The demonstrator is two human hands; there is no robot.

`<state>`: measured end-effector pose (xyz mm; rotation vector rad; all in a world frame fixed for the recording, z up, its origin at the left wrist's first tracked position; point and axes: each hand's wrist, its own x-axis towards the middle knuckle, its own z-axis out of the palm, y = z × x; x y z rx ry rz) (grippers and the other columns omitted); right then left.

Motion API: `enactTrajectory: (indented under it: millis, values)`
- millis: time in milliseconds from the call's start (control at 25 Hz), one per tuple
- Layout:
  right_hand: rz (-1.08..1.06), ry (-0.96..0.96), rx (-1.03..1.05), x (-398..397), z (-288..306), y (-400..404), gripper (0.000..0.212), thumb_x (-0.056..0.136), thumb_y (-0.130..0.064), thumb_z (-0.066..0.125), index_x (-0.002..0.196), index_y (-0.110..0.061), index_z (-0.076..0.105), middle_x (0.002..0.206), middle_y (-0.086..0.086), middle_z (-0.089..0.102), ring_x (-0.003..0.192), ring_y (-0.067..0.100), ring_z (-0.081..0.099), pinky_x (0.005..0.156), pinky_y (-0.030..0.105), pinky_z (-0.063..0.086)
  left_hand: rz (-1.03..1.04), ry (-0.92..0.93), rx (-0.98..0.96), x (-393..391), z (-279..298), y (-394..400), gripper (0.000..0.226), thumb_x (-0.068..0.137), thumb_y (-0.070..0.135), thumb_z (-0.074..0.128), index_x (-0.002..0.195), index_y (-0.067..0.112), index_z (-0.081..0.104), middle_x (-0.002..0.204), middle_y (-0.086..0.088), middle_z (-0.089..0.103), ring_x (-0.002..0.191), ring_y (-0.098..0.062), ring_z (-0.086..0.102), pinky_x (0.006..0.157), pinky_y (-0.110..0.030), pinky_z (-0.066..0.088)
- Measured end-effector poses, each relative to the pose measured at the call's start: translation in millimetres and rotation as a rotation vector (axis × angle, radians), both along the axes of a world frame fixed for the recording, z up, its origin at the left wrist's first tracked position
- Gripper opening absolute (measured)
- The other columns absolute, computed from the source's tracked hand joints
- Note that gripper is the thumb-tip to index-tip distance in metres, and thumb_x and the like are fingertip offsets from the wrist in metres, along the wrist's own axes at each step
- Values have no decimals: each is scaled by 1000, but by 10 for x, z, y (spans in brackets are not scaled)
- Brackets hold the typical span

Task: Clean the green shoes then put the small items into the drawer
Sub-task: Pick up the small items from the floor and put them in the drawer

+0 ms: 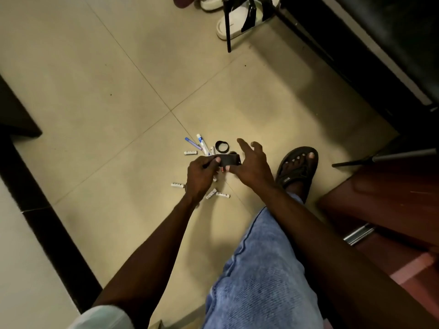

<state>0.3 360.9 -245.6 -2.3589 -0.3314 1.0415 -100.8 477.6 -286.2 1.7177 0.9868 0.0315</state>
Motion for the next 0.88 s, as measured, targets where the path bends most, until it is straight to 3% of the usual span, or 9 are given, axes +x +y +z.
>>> enactTrajectory:
  millis: [120, 240, 320, 400, 440, 520, 640, 800, 880]
  values:
    - [158, -26, 10, -73, -9, 36, 53, 82, -21, 68, 134, -20, 55, 124, 16, 56, 112, 35, 56, 82, 33, 47, -40, -109, -100, -91, 119, -24, 12, 90, 24, 65, 95, 22, 76, 76, 3, 69, 73, -26, 66, 71, -38, 53]
    - [66, -75, 38, -98, 5, 20, 26, 81, -18, 65, 106, -14, 65, 99, 15, 65, 91, 36, 60, 65, 29, 38, -61, -117, -251, -88, 176, 106, 19, 90, 18, 67, 106, 13, 74, 90, -5, 72, 75, -21, 68, 71, -36, 55]
    - [-68, -51, 40, -80, 16, -16, 16, 83, -19, 66, 96, -11, 64, 88, 12, 65, 80, 33, 58, 61, 30, 39, 198, -38, -294, -131, 77, 269, 16, 91, 17, 64, 103, 11, 73, 89, -4, 71, 74, -14, 68, 72, -31, 55]
    - [-160, -22, 21, -60, 34, -45, 13, 84, -20, 66, 92, -10, 62, 82, 6, 61, 74, 28, 54, 58, 29, 37, 393, 173, -93, -296, -180, 432, 15, 89, 27, 64, 97, 17, 72, 96, -3, 72, 91, -20, 68, 83, -32, 53]
    - [-179, -22, 22, -57, 33, -50, 14, 84, -19, 67, 93, -10, 62, 81, 5, 60, 74, 27, 53, 57, 29, 36, 377, 323, -11, -378, -296, 484, 23, 87, 30, 66, 103, 15, 70, 106, -5, 70, 101, -23, 65, 85, -30, 49]
    - [-186, -40, 35, -61, 15, -34, 15, 84, -19, 67, 95, -11, 63, 84, 6, 61, 74, 26, 53, 55, 28, 36, 100, 580, 73, -479, -507, 491, 50, 81, 38, 72, 121, 10, 61, 122, -8, 63, 112, -26, 58, 86, -28, 42]
    - [-149, -56, 54, -88, -43, -22, 16, 83, -18, 67, 97, -12, 61, 87, 7, 63, 75, 24, 55, 56, 28, 39, -395, 745, 287, -473, -711, 366, 68, 74, 52, 75, 125, 12, 53, 121, -11, 56, 113, -31, 53, 92, -37, 41]
    - [-118, -55, 63, -90, -65, -63, 18, 83, -18, 68, 99, -12, 61, 89, 6, 62, 79, 25, 54, 62, 29, 40, -553, 747, 550, -479, -868, 254, 57, 80, 41, 70, 123, 9, 50, 119, -15, 55, 108, -35, 53, 90, -41, 41]
    - [-122, -50, 68, -90, -57, -78, 19, 84, -19, 69, 100, -12, 62, 89, 5, 61, 79, 24, 53, 60, 28, 38, -498, 704, 525, -514, -890, 271, 55, 78, 44, 70, 119, 12, 55, 114, -12, 57, 102, -32, 56, 89, -40, 43]
